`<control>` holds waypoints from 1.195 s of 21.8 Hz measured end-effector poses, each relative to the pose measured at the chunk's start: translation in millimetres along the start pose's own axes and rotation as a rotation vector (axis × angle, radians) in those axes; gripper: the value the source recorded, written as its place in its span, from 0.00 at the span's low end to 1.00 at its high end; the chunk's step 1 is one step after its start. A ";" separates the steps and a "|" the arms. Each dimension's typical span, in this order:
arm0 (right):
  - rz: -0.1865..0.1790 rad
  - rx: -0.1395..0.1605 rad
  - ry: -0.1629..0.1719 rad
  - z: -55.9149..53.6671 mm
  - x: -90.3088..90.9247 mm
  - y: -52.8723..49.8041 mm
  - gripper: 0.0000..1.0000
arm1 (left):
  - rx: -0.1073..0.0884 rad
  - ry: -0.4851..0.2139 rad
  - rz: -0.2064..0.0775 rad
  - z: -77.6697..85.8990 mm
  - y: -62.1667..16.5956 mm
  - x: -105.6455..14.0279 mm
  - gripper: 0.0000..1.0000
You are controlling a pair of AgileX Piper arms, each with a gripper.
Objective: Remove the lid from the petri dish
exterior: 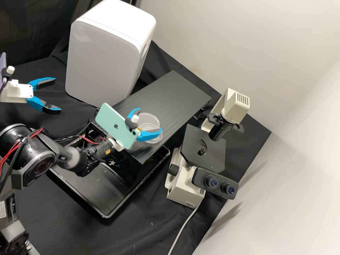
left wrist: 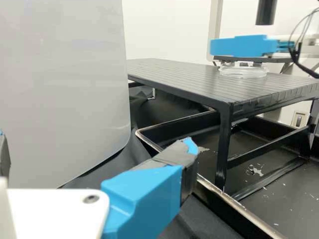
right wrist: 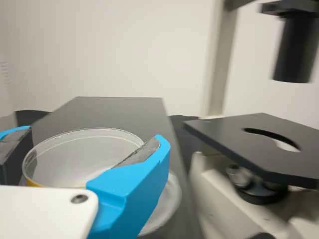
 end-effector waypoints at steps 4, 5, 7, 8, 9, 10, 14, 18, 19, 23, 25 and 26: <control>-0.045 -0.037 0.046 -14.1 -1.1 -14.5 0.00 | 0.000 0.000 0.000 0.0 0.0 0.0 1.00; -0.054 -0.046 0.055 -16.8 -1.5 -17.2 0.00 | 0.000 0.000 0.000 0.0 0.0 0.0 1.00; -0.069 -0.057 0.060 -18.3 -0.9 -22.3 0.00 | 0.000 0.000 0.000 0.0 0.0 0.0 1.00; -0.071 -0.057 0.056 -17.3 0.1 -23.6 0.00 | 0.000 0.000 0.000 0.0 0.0 0.0 1.00; -0.076 -0.056 0.051 -15.8 0.5 -25.3 0.00 | 0.000 0.000 0.000 0.0 0.0 0.0 1.00; -0.077 -0.054 0.044 -14.3 0.9 -26.4 0.00 | 0.000 0.000 0.000 0.0 0.0 0.0 1.00; -0.079 -0.055 0.039 -13.1 1.2 -27.3 0.00 | 0.000 0.000 0.000 0.0 0.0 0.0 1.00; -0.081 -0.056 0.032 -10.9 1.7 -28.0 0.00 | 0.000 0.000 0.000 0.0 0.0 0.0 1.00; -0.081 -0.056 0.030 -10.3 1.9 -28.0 0.00 | 0.000 0.000 0.000 0.0 0.0 0.0 1.00; -0.079 -0.055 0.028 -9.9 1.9 -27.6 1.00 | 0.000 0.000 0.000 0.0 0.0 0.0 1.00; -0.079 -0.068 0.028 -9.9 1.9 -27.6 1.00 | 0.000 0.000 0.000 0.0 0.0 0.0 1.00; -0.079 -0.068 0.028 -9.9 1.9 -27.6 1.00 | 0.000 0.000 0.000 0.0 0.0 0.0 1.00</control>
